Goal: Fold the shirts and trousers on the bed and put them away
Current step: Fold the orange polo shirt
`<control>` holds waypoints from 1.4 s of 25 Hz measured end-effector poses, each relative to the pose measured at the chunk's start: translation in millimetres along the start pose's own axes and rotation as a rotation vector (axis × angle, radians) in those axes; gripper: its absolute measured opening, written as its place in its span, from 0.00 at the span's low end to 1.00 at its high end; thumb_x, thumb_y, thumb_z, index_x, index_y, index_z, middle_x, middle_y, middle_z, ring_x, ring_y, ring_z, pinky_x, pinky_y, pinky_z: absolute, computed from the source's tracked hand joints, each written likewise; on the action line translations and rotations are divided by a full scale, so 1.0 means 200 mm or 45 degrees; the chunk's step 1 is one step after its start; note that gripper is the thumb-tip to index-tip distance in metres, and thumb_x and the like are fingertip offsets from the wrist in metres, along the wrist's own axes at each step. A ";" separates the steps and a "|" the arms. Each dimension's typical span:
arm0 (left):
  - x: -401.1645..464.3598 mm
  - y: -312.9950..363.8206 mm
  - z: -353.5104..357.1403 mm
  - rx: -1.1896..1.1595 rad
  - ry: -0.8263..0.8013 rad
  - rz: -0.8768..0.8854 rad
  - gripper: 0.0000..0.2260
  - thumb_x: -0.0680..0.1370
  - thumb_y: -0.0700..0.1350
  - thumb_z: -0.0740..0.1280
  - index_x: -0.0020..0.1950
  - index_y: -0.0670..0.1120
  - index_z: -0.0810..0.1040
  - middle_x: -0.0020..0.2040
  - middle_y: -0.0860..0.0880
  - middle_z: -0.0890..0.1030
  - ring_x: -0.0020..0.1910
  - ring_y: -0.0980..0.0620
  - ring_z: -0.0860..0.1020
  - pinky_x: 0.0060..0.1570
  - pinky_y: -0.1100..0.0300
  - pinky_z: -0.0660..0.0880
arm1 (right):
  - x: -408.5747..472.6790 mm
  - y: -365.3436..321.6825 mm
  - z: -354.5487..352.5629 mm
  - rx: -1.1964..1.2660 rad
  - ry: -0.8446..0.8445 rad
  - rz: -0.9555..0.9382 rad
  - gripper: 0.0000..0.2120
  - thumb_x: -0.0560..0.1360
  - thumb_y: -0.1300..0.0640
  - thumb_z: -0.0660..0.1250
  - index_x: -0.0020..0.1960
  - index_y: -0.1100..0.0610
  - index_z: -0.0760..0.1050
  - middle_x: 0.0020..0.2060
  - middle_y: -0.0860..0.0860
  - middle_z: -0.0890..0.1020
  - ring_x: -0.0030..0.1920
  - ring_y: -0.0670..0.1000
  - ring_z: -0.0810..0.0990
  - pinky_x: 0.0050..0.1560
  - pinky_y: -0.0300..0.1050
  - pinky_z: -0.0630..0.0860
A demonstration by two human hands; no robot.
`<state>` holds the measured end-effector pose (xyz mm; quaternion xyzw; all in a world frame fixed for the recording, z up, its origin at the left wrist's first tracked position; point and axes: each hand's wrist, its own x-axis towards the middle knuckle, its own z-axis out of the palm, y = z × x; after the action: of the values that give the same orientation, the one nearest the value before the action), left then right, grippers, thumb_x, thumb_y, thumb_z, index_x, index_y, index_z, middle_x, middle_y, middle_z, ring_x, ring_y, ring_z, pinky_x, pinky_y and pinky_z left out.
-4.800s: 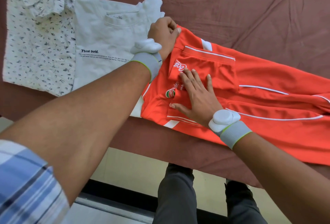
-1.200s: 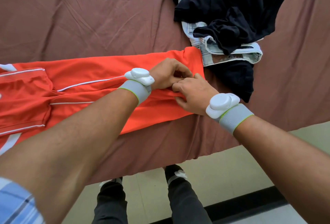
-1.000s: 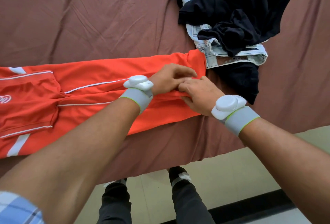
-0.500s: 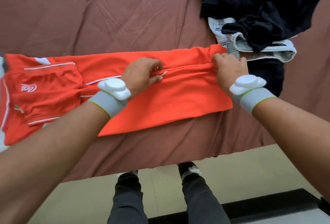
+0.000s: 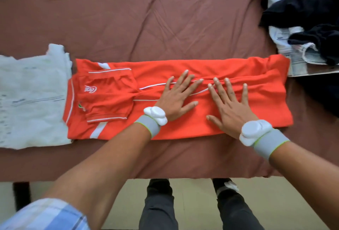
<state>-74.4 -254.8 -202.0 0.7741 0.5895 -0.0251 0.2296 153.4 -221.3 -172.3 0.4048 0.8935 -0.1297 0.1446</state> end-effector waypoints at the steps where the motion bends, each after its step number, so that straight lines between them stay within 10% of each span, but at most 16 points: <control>1: -0.06 -0.06 -0.02 -0.010 0.012 -0.053 0.31 0.79 0.63 0.51 0.80 0.55 0.51 0.81 0.49 0.54 0.80 0.52 0.44 0.74 0.43 0.47 | 0.01 -0.07 -0.01 0.012 0.030 -0.023 0.44 0.72 0.38 0.62 0.79 0.57 0.49 0.79 0.54 0.49 0.78 0.59 0.47 0.68 0.74 0.43; 7: -0.56 -0.77 -0.27 -0.006 0.133 -0.413 0.33 0.76 0.64 0.52 0.79 0.50 0.60 0.79 0.47 0.60 0.79 0.49 0.52 0.72 0.40 0.54 | 0.19 -0.83 -0.05 0.171 0.023 -0.246 0.54 0.64 0.35 0.72 0.78 0.61 0.55 0.77 0.58 0.56 0.76 0.61 0.55 0.68 0.70 0.61; 14: -0.57 -1.51 -0.49 -0.102 -0.052 -0.271 0.39 0.67 0.70 0.62 0.68 0.43 0.73 0.65 0.41 0.76 0.66 0.40 0.72 0.65 0.46 0.69 | 0.37 -1.81 0.01 0.268 -0.015 -0.198 0.60 0.62 0.36 0.74 0.79 0.62 0.46 0.78 0.59 0.47 0.78 0.61 0.45 0.73 0.67 0.52; 18: -0.46 -1.54 -0.60 -0.174 -0.212 -0.202 0.19 0.73 0.57 0.73 0.55 0.45 0.79 0.49 0.47 0.80 0.48 0.46 0.76 0.44 0.58 0.67 | 0.43 -1.95 0.06 0.235 -0.035 -0.013 0.52 0.66 0.45 0.71 0.79 0.61 0.46 0.78 0.60 0.47 0.78 0.62 0.45 0.72 0.70 0.49; 28: -0.46 -1.62 -0.72 -0.262 -0.573 -0.114 0.16 0.75 0.56 0.72 0.57 0.49 0.81 0.47 0.51 0.83 0.46 0.49 0.81 0.50 0.56 0.76 | 0.56 -2.11 0.12 0.272 0.093 0.026 0.32 0.71 0.57 0.54 0.75 0.49 0.63 0.75 0.61 0.61 0.73 0.69 0.60 0.64 0.77 0.60; 35: -0.29 -1.42 -0.85 -0.732 -0.573 -0.044 0.22 0.78 0.40 0.70 0.69 0.55 0.73 0.60 0.48 0.80 0.49 0.59 0.77 0.53 0.67 0.76 | 0.48 -1.79 -0.10 1.901 0.368 0.517 0.24 0.73 0.62 0.57 0.67 0.49 0.74 0.62 0.46 0.79 0.64 0.46 0.76 0.67 0.41 0.68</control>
<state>-394.9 -184.9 -124.7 0.6429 0.5203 -0.0319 0.5613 -182.5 -378.1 -147.5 0.5630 0.4884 -0.6128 -0.2625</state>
